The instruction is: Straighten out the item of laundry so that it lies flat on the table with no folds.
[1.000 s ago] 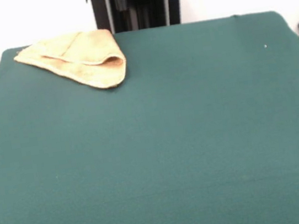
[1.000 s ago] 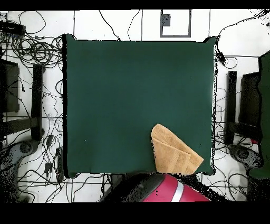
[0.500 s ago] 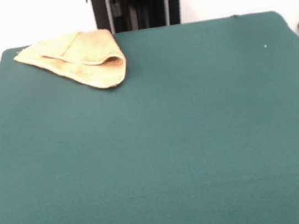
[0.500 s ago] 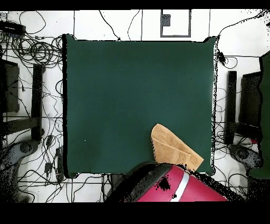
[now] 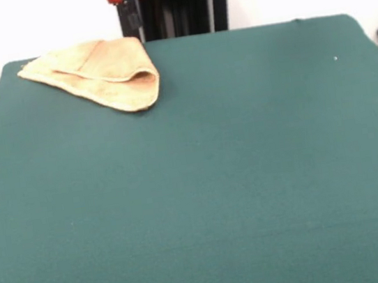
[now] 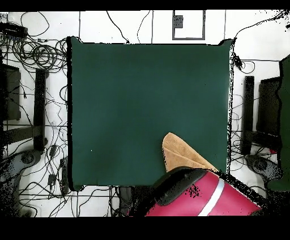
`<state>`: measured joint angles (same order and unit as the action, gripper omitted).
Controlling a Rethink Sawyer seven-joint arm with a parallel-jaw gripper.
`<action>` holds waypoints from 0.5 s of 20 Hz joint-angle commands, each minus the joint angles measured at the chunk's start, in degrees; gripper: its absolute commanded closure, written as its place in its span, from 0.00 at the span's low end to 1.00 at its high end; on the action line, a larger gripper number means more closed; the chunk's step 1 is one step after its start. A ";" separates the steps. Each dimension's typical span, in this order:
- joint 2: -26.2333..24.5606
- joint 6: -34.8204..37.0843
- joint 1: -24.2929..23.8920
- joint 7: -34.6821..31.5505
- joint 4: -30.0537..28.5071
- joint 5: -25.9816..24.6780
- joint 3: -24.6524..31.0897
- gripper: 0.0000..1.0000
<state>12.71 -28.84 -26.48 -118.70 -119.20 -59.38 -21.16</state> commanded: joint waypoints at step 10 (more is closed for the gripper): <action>-0.18 -0.58 -0.52 4.62 10.97 -5.18 -2.55 1.00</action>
<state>11.19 -28.84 -27.84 -118.70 -116.53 -62.64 -24.10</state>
